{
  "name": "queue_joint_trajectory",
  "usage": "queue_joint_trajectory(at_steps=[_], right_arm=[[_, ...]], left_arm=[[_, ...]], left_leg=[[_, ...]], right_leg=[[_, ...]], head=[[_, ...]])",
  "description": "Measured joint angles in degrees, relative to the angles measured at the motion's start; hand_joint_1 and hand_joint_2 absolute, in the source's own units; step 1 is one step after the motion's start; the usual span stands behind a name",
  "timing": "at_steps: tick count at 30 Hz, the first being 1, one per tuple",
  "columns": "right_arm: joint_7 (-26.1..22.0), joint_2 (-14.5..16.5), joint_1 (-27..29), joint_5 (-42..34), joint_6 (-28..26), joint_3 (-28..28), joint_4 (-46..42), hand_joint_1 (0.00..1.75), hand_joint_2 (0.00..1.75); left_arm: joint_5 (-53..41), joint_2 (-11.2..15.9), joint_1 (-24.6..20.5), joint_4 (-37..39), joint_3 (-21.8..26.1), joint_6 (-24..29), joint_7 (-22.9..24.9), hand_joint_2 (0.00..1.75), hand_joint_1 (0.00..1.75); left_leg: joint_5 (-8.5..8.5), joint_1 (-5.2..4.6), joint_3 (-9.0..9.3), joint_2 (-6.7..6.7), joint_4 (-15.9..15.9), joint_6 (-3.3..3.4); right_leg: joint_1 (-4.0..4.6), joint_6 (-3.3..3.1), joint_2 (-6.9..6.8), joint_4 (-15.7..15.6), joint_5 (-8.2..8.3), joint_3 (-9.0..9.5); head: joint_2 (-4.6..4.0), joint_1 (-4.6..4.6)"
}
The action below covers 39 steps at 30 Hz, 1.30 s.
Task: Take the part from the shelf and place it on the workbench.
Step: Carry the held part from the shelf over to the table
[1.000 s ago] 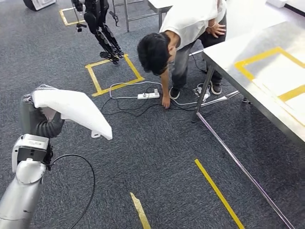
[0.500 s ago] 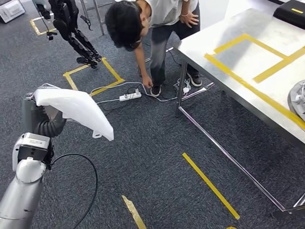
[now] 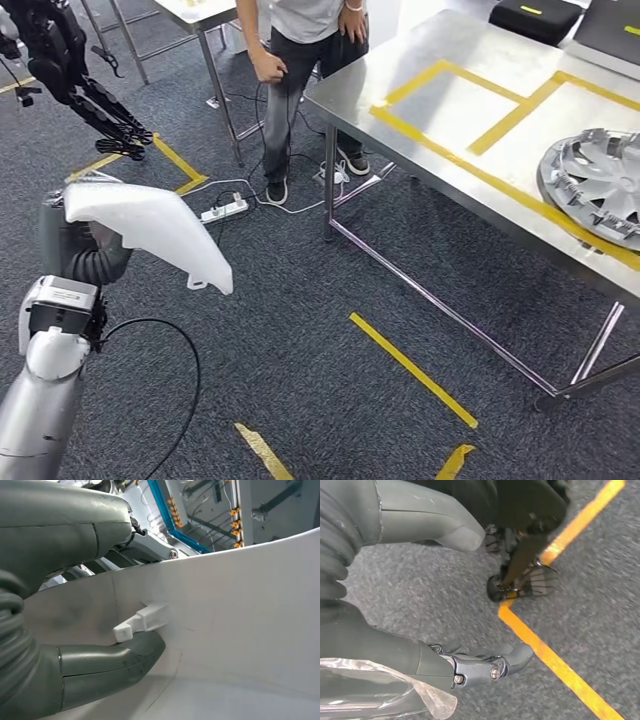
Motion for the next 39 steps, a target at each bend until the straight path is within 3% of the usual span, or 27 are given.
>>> queue_joint_trajectory(at_steps=[2, 4, 5, 6, 8, 10, 11, 13, 15, 17, 19, 20, 21, 23, 25, 27, 29, 31, 33, 35, 36, 37, 39], right_arm=[[0.0, 0.0, -0.1, 0.0, 0.0, 0.0, 0.0, 0.00, 1.75], [0.0, -0.1, -0.2, 0.0, 0.0, 0.0, 0.0, 0.00, 1.75], [0.0, -0.1, -0.2, 0.0, 0.0, 0.0, 0.0, 0.00, 1.75], [0.0, -0.1, -0.1, 0.0, 0.0, 0.0, 0.0, 0.00, 1.75], [0.1, -0.2, -0.1, 0.0, 0.0, 0.0, 0.0, 0.00, 1.75], [0.2, -0.3, -0.3, 0.0, 0.0, 0.0, 0.0, 0.00, 1.75], [0.3, -0.3, -0.3, 0.0, 0.0, 0.0, 0.0, 0.00, 1.75], [0.4, -0.3, -0.4, 0.0, 0.0, 0.0, 0.0, 0.00, 1.75], [0.5, -0.3, -0.3, 0.0, 0.0, 0.0, 0.0, 0.00, 1.75], [0.6, -0.3, -0.3, 0.1, 0.0, 0.0, 0.0, 0.00, 1.75], [0.6, -0.3, -0.4, 0.1, -0.1, 0.0, 0.0, 0.00, 1.75], [0.6, -0.3, -0.4, 0.1, -0.1, 0.0, 0.0, 0.00, 1.75], [0.6, -0.3, -0.3, 0.1, -0.1, 0.0, 0.0, 0.00, 1.75], [0.6, -0.3, -0.3, 0.1, -0.1, 0.0, 0.0, 0.00, 1.75], [0.6, -0.3, -0.3, 0.1, -0.1, 0.0, 0.0, 0.00, 1.75], [0.7, -0.3, -0.3, 0.1, -0.1, 0.0, 0.0, 0.00, 1.75], [0.7, -0.4, -0.1, 0.1, -0.1, 0.0, 0.0, 0.00, 1.75], [0.7, -0.5, 0.1, 0.1, -0.1, 0.0, 0.0, 0.00, 1.75], [0.7, -0.5, -0.1, 0.2, -0.1, 0.0, 0.0, 0.00, 1.75], [0.7, -0.5, -0.1, 0.3, -0.1, 0.0, 0.0, 0.00, 1.75], [0.6, -0.5, -0.1, 0.4, -0.1, 0.0, 0.0, 0.00, 1.75], [0.6, -0.5, 0.0, 0.5, -0.1, 0.0, 0.0, 0.00, 1.75], [0.3, -0.6, 0.0, 0.6, -0.2, 0.0, 0.0, 0.00, 1.75]], left_arm=[[0.0, 0.0, 0.0, 0.0, 0.0, 0.0, 0.0, 1.75, 1.75], [0.0, 0.0, 0.0, 0.0, 0.0, -0.1, -0.1, 1.75, 1.75], [0.0, 0.0, 0.0, 0.0, 0.0, -0.1, -0.1, 1.75, 1.75], [0.0, 0.0, 0.1, 0.0, -0.1, -0.1, -0.1, 1.75, 1.75], [0.0, 0.0, 0.0, 0.0, -0.1, -0.2, -0.1, 1.75, 1.75], [0.0, 0.0, -0.1, 0.0, 0.0, -0.3, -0.1, 1.75, 1.75], [0.0, 0.0, -0.1, 0.0, 0.0, -0.3, -0.1, 1.75, 1.75], [0.0, 0.0, -0.2, 0.0, 0.0, -0.4, -0.2, 1.75, 1.75], [0.0, -0.1, -0.3, 0.0, -0.1, -0.4, -0.2, 1.75, 1.75], [0.0, 0.0, -0.3, 0.0, 0.0, -0.4, -0.3, 1.75, 1.75], [0.0, 0.1, -0.1, 0.0, 0.0, -0.4, -0.4, 1.75, 1.75], [0.0, 0.1, 0.0, 0.0, 0.0, -0.4, -0.4, 1.75, 1.75], [0.0, 0.1, 0.1, 0.1, 0.0, -0.4, -0.4, 1.75, 1.75], [0.0, 0.0, 0.1, 0.1, 0.0, -0.4, -0.4, 1.75, 1.75], [0.0, 0.0, 0.1, 0.1, 0.0, -0.4, -0.4, 1.75, 1.75], [0.0, 0.0, 0.1, 0.1, 0.0, -0.5, -0.4, 1.75, 1.75], [0.1, 0.0, 0.0, 0.1, 0.0, -0.6, -0.4, 1.75, 1.75], [0.1, -0.1, -0.1, 0.1, -0.1, -0.7, -0.4, 1.75, 1.75], [0.2, -0.1, -0.1, 0.1, -0.1, -0.8, -0.5, 1.75, 1.75], [0.2, -0.1, 0.1, 0.1, -0.1, -0.9, -0.6, 1.75, 1.75], [0.2, -0.1, 0.1, 0.1, -0.1, -1.0, -0.6, 1.75, 1.75], [0.2, -0.1, 0.1, 0.1, -0.1, -1.0, -0.6, 1.75, 1.75], [0.2, -0.1, 0.1, 0.1, -0.1, -1.1, -0.6, 1.75, 1.75]], left_leg=[[0.06, -0.03, 0.16, 1.51, -0.3, 0.44], [-0.03, -0.17, 0.14, 3.00, -0.2, 0.61], [-0.08, -0.19, 0.15, 3.67, -0.2, 0.63], [-0.14, -0.19, 0.18, 4.28, -0.2, 0.60], [-0.34, -0.20, 0.38, 5.36, -0.2, 0.32], [-0.66, -0.47, 0.53, 6.29, 0.0, -0.25], [-0.76, -0.61, 0.59, 6.72, 0.1, -0.55], [-0.85, -0.61, 0.77, 7.55, 0.1, -1.14], [-1.90, -0.33, 0.60, 6.51, 1.2, -1.78], [-4.94, -0.13, -1.61, 3.96, 6.4, -2.17], [-7.92, -0.13, -5.14, 2.78, 13.7, -2.21], [-8.29, -0.14, -6.29, 2.65, 15.8, -2.15], [-7.59, -0.14, -6.58, 2.58, 16.1, -2.04], [-3.65, -0.12, -4.45, 1.79, 10.8, -1.66], [-0.68, 0.00, -1.49, -0.39, 3.8, -1.28], [-0.43, -0.05, -0.41, -1.47, 1.0, -1.10], [-0.32, -0.13, -0.29, -0.54, 0.6, -0.71], [-0.06, 0.01, -0.06, 0.65, 0.1, -0.07], [-0.01, 0.00, 0.01, 1.97, -0.1, 0.35], [-0.09, -0.09, -0.02, 3.25, -0.1, 0.51], [-0.12, -0.10, -0.02, 3.73, -0.1, 0.52], [-0.16, -0.09, 0.00, 4.09, 0.0, 0.49], [-0.30, -0.08, 0.13, 4.58, 0.0, 0.22]], right_leg=[[0.11, 0.42, -3.22, 5.9, -3.14, -3.04], [-0.08, 0.83, -4.42, 12.8, -5.74, -6.47], [-0.16, 0.98, -4.60, 14.1, -5.77, -7.11], [-0.22, 1.08, -4.80, 13.2, -4.79, -6.60], [-0.20, 1.08, -6.20, 5.9, -1.39, -2.64], [0.10, 0.49, -7.74, -0.4, 0.45, 1.06], [0.27, 0.09, -8.01, -1.6, 0.53, 1.74], [0.45, -0.74, -6.99, -1.7, 0.60, 1.75], [0.30, -1.36, -6.01, -1.9, 0.81, 1.91], [0.08, -1.87, -5.00, -2.1, 0.96, 2.09], [0.13, -2.13, -3.81, -2.0, 0.95, 2.11], [0.17, -2.16, -3.15, -2.0, 0.94, 2.14], [0.21, -2.16, -2.48, -2.0, 0.93, 2.17], [0.21, -2.13, -1.15, -1.9, 0.92, 2.29], [0.26, -1.85, 0.04, -1.7, 0.91, 2.13], [0.14, -1.21, 1.05, -1.6, 1.09, 1.64], [-0.09, -0.51, 1.60, -1.6, 1.21, 1.15], [0.05, -0.01, -0.43, 0.1, -0.06, -0.01], [0.17, 0.33, -3.43, 6.2, -3.32, -3.04], [0.01, 0.61, -4.45, 13.1, -5.89, -6.33], [-0.08, 0.72, -4.59, 14.3, -5.84, -6.83], [-0.15, 0.78, -4.72, 13.0, -4.75, -6.07], [-0.19, 0.70, -5.28, 5.5, -1.49, -1.81]], head=[[0.00, 0.16], [0.00, 0.18], [0.00, 0.19], [0.00, 0.19], [0.00, 0.21], [0.00, 0.14], [0.00, 0.08], [0.00, -0.03], [0.00, -0.12], [0.00, -0.39], [0.00, -0.56], [0.00, -0.57], [0.00, -0.57], [0.00, -0.57], [0.00, -0.55], [0.00, -0.51], [0.00, -0.49], [0.00, -0.23], [0.00, 0.01], [0.00, 0.02], [0.00, 0.02], [0.00, 0.03], [0.00, 0.05]])
